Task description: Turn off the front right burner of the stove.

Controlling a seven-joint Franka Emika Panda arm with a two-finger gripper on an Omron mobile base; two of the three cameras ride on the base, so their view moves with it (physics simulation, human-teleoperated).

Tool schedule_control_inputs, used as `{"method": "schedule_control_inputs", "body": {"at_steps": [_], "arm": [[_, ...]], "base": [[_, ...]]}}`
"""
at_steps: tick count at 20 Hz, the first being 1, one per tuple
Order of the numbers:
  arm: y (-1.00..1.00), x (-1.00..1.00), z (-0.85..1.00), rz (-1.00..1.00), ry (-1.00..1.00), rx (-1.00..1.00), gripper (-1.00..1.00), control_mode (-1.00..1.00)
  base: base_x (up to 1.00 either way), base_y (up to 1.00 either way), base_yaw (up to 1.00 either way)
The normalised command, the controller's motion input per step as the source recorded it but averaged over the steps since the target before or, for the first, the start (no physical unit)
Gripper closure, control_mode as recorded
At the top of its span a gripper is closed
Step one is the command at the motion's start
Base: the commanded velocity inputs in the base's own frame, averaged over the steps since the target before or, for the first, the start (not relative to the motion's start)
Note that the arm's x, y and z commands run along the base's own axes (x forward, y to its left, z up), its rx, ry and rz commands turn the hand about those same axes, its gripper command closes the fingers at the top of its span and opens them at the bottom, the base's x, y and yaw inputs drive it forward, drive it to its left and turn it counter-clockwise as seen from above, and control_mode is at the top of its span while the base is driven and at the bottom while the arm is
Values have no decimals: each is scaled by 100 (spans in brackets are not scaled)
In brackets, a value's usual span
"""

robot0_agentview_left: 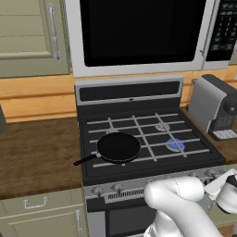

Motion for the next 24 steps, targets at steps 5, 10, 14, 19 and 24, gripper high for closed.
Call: {"method": "schedule_control_inputs", "body": {"at_steps": [5, 10, 14, 19, 24], "arm": [[0, 0, 0, 0, 0, 0, 100, -100], [0, 0, 0, 0, 0, 0, 100, -100], [0, 0, 0, 0, 0, 0, 100, -100], [0, 0, 0, 1, 0, 3, 100, -100], [0, 0, 0, 5, 0, 19, 100, -100]], "base": [[0, 0, 0], [0, 0, 0], [0, 0, 0], [0, 0, 0], [0, 0, 0]]}}
